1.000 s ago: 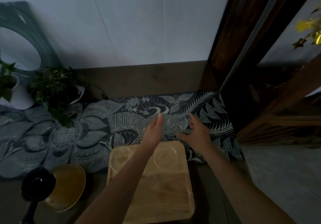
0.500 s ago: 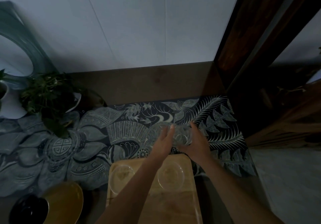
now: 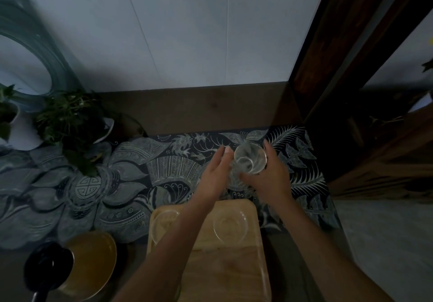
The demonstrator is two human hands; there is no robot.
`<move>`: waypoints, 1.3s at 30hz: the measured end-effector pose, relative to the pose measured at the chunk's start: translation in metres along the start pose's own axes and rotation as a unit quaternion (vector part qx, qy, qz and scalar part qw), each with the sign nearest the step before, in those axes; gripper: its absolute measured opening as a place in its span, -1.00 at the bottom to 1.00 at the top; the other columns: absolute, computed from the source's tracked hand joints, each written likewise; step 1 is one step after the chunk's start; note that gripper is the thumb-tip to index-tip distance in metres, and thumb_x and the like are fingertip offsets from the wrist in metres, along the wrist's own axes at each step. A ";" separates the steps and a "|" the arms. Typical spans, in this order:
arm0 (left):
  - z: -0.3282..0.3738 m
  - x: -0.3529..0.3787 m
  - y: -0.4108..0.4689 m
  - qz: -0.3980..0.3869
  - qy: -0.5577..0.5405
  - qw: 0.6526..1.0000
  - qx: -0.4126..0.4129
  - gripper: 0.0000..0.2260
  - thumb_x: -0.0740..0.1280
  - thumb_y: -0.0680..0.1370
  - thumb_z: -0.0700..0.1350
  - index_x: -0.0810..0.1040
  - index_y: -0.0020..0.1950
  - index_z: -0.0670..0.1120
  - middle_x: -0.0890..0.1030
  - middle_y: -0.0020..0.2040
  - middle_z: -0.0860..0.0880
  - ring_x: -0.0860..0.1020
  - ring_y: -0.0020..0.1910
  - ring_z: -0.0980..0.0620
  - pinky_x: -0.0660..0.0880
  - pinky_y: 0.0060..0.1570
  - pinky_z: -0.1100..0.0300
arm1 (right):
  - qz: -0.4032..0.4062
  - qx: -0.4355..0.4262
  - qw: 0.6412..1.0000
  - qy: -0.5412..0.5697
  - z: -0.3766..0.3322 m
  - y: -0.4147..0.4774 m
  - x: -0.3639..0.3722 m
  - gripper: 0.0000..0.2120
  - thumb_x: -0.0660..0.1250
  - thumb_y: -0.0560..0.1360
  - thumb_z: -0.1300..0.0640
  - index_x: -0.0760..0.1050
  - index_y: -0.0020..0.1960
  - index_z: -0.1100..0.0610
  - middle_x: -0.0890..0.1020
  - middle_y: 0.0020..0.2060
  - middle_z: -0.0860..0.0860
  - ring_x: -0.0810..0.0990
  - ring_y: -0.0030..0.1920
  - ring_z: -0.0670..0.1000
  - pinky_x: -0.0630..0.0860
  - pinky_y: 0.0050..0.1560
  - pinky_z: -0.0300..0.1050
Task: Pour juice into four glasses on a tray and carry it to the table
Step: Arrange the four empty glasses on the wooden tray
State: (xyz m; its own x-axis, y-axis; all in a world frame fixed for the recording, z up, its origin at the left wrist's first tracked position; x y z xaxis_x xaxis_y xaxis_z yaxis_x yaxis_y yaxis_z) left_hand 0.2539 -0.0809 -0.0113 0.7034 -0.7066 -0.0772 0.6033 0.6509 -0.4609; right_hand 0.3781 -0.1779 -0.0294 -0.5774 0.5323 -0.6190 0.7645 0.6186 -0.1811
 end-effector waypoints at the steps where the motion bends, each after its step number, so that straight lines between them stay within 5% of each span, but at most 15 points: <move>1: 0.005 -0.003 -0.007 -0.002 -0.003 1.000 0.012 -0.24 0.13 0.40 0.57 0.24 0.54 0.27 0.47 0.45 0.15 0.49 0.37 0.10 0.41 0.40 -0.11 | 0.007 -0.010 1.000 0.006 -0.007 -0.005 -0.006 0.18 0.57 0.17 -0.32 0.10 0.62 -0.01 0.53 0.41 0.01 0.49 0.40 0.05 0.48 0.33 0.13; 6: 0.026 -0.017 -0.055 -0.011 -0.014 0.997 0.080 -0.38 0.11 0.58 0.38 0.20 0.59 0.18 0.56 0.35 0.22 0.54 0.30 0.20 0.48 0.27 0.16 | 0.040 -0.076 0.996 0.028 -0.030 -0.041 -0.028 0.10 0.65 0.26 -0.16 0.13 0.62 -0.04 0.55 0.38 -0.06 0.51 0.35 -0.04 0.44 0.22 -0.15; 11: 0.027 -0.023 -0.114 -0.003 -0.024 0.993 0.117 -0.44 0.09 0.61 0.30 0.20 0.59 0.18 0.55 0.37 0.20 0.54 0.31 0.19 0.48 0.28 0.15 | 0.043 -0.128 0.990 0.047 -0.039 -0.091 -0.043 0.09 0.64 0.25 -0.23 0.13 0.62 -0.09 0.49 0.42 -0.12 0.44 0.35 -0.18 0.48 0.32 -0.06; 16: 0.005 -0.028 -0.172 0.021 -0.021 0.991 0.129 -0.46 0.12 0.59 0.27 0.26 0.56 0.19 0.58 0.33 0.20 0.57 0.27 0.22 0.52 0.25 0.14 | 0.021 -0.143 0.989 0.029 -0.029 -0.140 -0.041 0.15 0.59 0.19 -0.37 0.07 0.61 -0.19 0.49 0.43 -0.13 0.51 0.37 -0.04 0.54 0.27 0.16; 23: -0.064 -0.030 -0.219 0.023 -0.032 0.998 0.055 -0.43 0.17 0.51 0.28 0.30 0.51 0.20 0.59 0.31 0.20 0.59 0.21 0.24 0.55 0.22 0.13 | -0.070 -0.090 0.993 0.024 0.005 -0.203 -0.017 0.17 0.65 0.18 -0.21 0.04 0.60 -0.25 0.49 0.41 -0.12 0.54 0.28 -0.08 0.56 0.23 0.09; 28: -0.118 -0.025 -0.228 0.041 -0.043 0.998 -0.036 -0.51 0.24 0.46 0.32 0.40 0.38 0.29 0.62 0.29 0.16 0.63 0.18 0.16 0.56 0.16 0.12 | -0.104 -0.051 0.993 -0.006 0.037 -0.228 0.009 0.09 0.58 0.11 -0.21 0.18 0.55 -0.20 0.63 0.20 -0.20 0.65 0.14 -0.06 0.61 0.08 -0.01; 31: -0.144 -0.023 -0.223 0.052 -0.047 0.994 -0.084 -0.59 0.26 0.49 0.30 0.42 0.33 0.31 0.60 0.28 0.15 0.62 0.16 0.16 0.55 0.09 0.15 | -0.124 -0.031 0.992 -0.012 0.054 -0.231 0.024 0.09 0.50 0.09 -0.27 0.21 0.57 -0.14 0.63 0.24 -0.16 0.63 0.19 -0.02 0.60 0.12 0.00; 35: -0.169 -0.016 -0.217 0.058 -0.053 0.989 -0.122 -0.50 0.31 0.49 0.30 0.43 0.42 0.23 0.60 0.24 0.19 0.60 0.19 0.12 0.53 0.10 0.12 | -0.145 -0.005 0.989 -0.036 0.072 -0.232 0.040 0.12 0.63 0.17 -0.09 0.14 0.61 -0.06 0.56 0.37 -0.09 0.54 0.33 -0.01 0.51 0.21 -0.12; 39: -0.181 -0.012 -0.213 0.054 -0.065 0.987 -0.140 -0.64 0.31 0.60 0.15 0.41 0.40 0.21 0.56 0.28 0.15 0.55 0.25 0.07 0.50 0.08 0.15 | -0.153 0.014 0.987 -0.054 0.083 -0.233 0.049 0.10 0.65 0.21 -0.05 0.14 0.61 -0.07 0.53 0.40 -0.07 0.52 0.35 0.01 0.50 0.19 -0.16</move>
State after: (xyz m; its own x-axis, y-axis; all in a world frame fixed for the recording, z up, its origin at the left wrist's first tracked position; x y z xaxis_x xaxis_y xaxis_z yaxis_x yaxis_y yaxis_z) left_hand 0.0491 -0.2608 -0.0723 0.8112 -0.5838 -0.0331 0.4078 0.6055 -0.6834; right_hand 0.1955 -0.3439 -0.0810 -0.7498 0.2567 -0.6098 0.5671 0.7243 -0.3923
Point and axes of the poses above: each hand's wrist, its own y-axis towards the middle knuckle, its own x-axis out of the palm, z = x × y, the point moved 3 cm from there along y, towards the middle knuckle
